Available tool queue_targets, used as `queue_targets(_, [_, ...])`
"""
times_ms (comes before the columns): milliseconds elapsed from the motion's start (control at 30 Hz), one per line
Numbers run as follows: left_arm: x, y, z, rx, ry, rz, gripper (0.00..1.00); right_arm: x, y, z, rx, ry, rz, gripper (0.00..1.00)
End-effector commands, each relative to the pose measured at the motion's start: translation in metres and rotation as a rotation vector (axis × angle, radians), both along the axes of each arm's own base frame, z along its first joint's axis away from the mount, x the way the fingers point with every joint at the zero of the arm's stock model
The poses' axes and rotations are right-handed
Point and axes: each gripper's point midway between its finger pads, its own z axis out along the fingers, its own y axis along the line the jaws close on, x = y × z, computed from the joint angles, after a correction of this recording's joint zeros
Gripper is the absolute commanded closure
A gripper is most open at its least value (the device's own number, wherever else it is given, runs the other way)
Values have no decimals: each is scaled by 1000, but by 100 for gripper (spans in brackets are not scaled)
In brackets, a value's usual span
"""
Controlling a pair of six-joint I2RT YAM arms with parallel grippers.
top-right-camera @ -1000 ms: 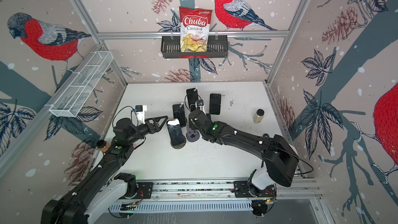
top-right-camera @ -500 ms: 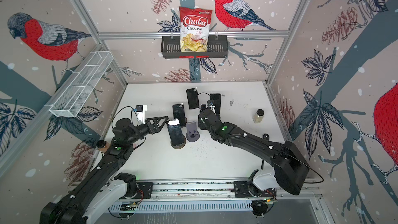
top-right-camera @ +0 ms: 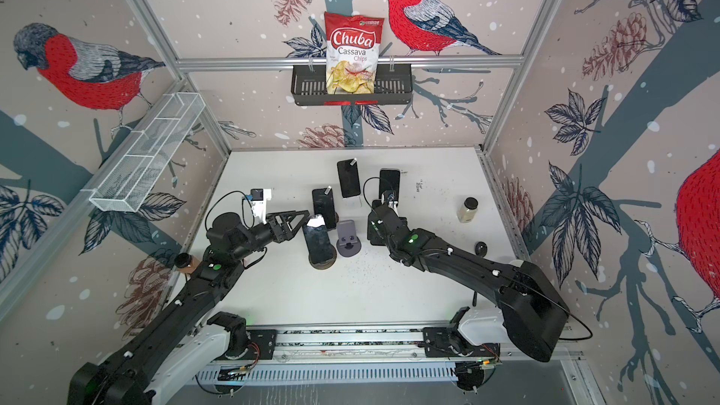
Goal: Remove the phone from the phone stand
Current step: Place the phone at the center of the table.
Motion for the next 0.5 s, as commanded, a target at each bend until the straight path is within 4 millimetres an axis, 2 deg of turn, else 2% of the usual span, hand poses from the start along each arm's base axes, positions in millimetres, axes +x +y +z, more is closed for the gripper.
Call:
queue_targets(0, [3,-3,16,-11,-56,-1,3,0,2,1,39,-1,-5,34])
queue_targets(300, [2,-23,13,25,-51,-54,3,-9,4,-22,34,56,28,34])
queue_targets(467, [6,-30,2,69,-11,-52,3,-15,4,-35,29,93,46,34])
